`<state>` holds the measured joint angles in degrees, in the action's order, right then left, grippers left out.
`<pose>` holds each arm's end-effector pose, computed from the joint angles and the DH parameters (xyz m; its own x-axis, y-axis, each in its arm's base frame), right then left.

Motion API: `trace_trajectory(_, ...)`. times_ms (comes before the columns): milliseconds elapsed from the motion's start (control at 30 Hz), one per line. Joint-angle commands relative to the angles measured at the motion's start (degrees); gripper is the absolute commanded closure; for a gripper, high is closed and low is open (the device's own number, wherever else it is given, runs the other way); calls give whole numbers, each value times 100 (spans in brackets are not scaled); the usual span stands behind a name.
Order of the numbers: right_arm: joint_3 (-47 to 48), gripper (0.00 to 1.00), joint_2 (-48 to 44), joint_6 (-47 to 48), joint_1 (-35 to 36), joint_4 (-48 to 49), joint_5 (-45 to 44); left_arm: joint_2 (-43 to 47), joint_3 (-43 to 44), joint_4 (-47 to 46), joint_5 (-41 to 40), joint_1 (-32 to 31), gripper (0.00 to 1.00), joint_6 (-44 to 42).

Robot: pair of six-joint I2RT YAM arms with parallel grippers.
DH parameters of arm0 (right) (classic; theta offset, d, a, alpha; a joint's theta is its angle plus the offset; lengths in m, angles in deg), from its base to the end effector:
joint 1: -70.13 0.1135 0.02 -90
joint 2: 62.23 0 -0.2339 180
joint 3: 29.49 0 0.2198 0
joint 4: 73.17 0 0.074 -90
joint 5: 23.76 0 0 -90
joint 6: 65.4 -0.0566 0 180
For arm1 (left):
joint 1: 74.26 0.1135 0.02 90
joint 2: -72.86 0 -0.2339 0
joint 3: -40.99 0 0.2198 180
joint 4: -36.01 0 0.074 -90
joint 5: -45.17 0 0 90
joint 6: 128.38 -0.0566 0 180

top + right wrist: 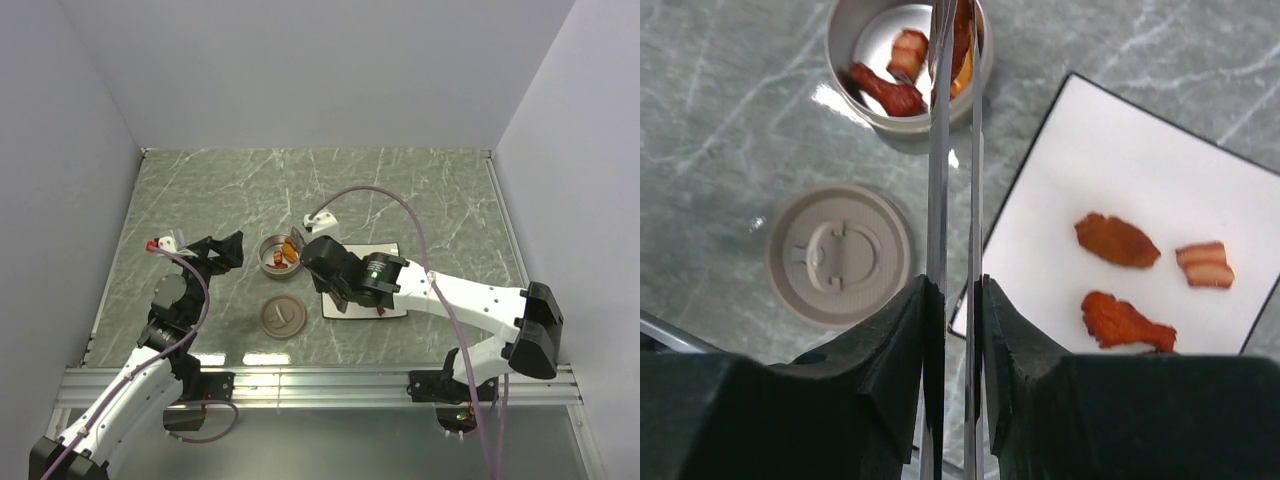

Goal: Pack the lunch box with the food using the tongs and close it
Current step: Place the food into the lunch box

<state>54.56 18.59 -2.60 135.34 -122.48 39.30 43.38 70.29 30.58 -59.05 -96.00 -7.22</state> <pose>0.1442 0.2511 0.2671 -0.5783 -0.2803 -0.7661 -0.4646 0.8851 0.0268 0.1580 -0.0480 0.2397 0.0045 -0.5418 -0.8405 0.1568 0.8305 -0.5345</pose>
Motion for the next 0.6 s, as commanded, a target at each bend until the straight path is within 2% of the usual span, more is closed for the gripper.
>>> trace_trajectory(0, 491, 67, 232, 382, -87, 377, 188, -15, -1, -43, 24, -15, 1, 66)
trace_trajectory(133, 738, 67, 653, 540, -131, 403, 329, -32, -1, -52, 16, -15, 0, 66)
trace_trajectory(400, 896, 66, 927, 611, -307, 438, 461, -41, -1, -52, -2, -15, 1, 57)
trace_trajectory(567, 905, 55, 1015, 593, -377, 403, 523, -58, -1, -69, 7, -15, 0, 66)
